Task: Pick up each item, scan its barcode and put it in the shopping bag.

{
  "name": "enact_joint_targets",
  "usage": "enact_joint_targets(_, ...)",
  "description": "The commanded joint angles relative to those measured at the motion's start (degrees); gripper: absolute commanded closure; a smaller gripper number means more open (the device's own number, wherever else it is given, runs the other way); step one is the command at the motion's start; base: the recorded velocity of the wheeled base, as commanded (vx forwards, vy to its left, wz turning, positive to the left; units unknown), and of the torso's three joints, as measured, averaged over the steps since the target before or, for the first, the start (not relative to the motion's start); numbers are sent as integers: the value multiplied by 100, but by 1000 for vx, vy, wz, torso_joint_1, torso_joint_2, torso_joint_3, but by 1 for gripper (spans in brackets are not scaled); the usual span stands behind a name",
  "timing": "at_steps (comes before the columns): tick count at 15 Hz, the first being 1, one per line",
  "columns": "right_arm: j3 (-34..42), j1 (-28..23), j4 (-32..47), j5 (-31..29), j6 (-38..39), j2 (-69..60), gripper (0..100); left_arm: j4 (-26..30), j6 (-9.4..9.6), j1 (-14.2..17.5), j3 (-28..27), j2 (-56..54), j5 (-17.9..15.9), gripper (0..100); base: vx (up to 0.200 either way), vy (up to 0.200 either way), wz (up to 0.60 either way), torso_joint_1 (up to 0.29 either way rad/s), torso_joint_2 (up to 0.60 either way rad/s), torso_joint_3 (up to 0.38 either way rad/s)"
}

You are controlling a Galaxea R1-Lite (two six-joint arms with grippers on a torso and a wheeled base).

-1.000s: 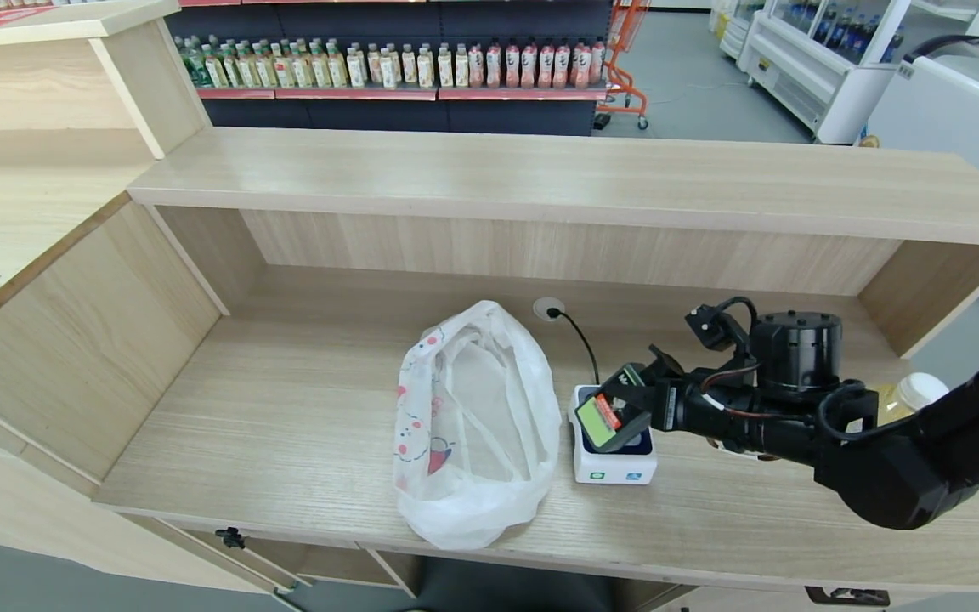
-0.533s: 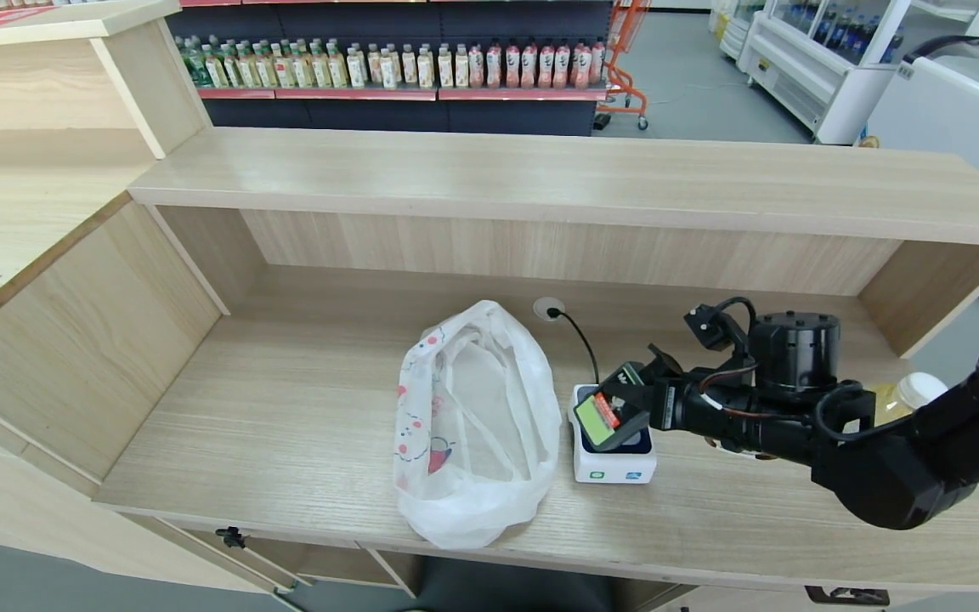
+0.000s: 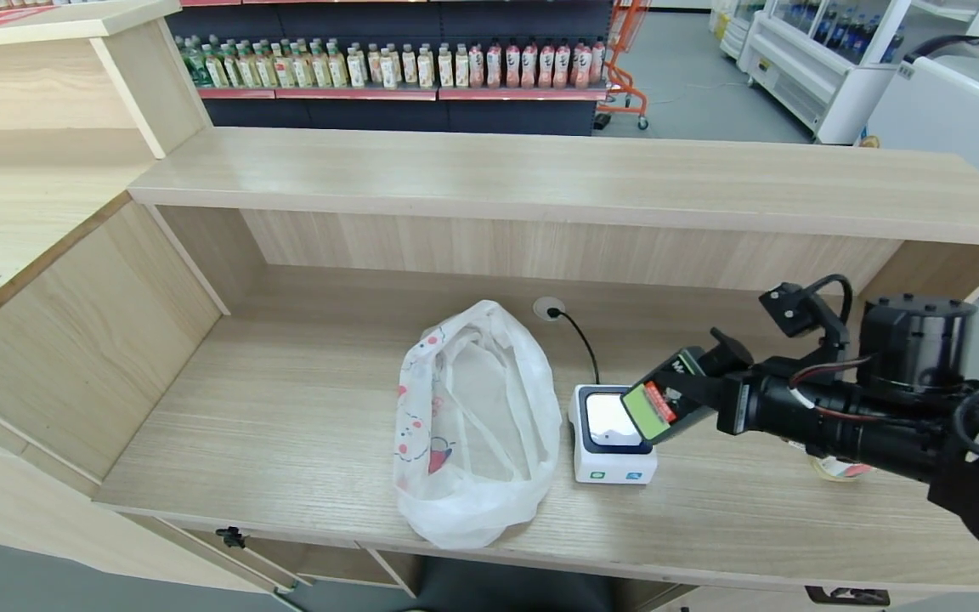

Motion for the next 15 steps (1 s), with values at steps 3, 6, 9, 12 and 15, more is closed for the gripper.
enact_joint_targets(3, 390, -210, -40, -14, -412, -505, 100, -2, 1, 1, 0, -1, 1, 0, 0, 0, 0, 0, 0, 0)
enact_joint_targets(6, 399, -201, -40, -14, -473, -637, 100, -2, 28, 1, 0, -1, 1, 0, 0, 0, 0, 0, 0, 0)
enact_joint_targets(9, 390, -192, -40, -5, -509, -725, 100, -2, 19, 1, 0, -1, 1, 0, 0, 0, 0, 0, 0, 0)
enact_joint_targets(12, 381, -166, -31, 12, -517, -813, 100, -2, 10, 1, 0, -1, 1, 0, 0, 133, 0, -3, 2, 2)
enact_joint_targets(15, 311, 45, -31, 4, -517, -804, 100, -2, 19, 1, 0, -1, 1, 0, 0, 200, 0, 7, 2, 2)
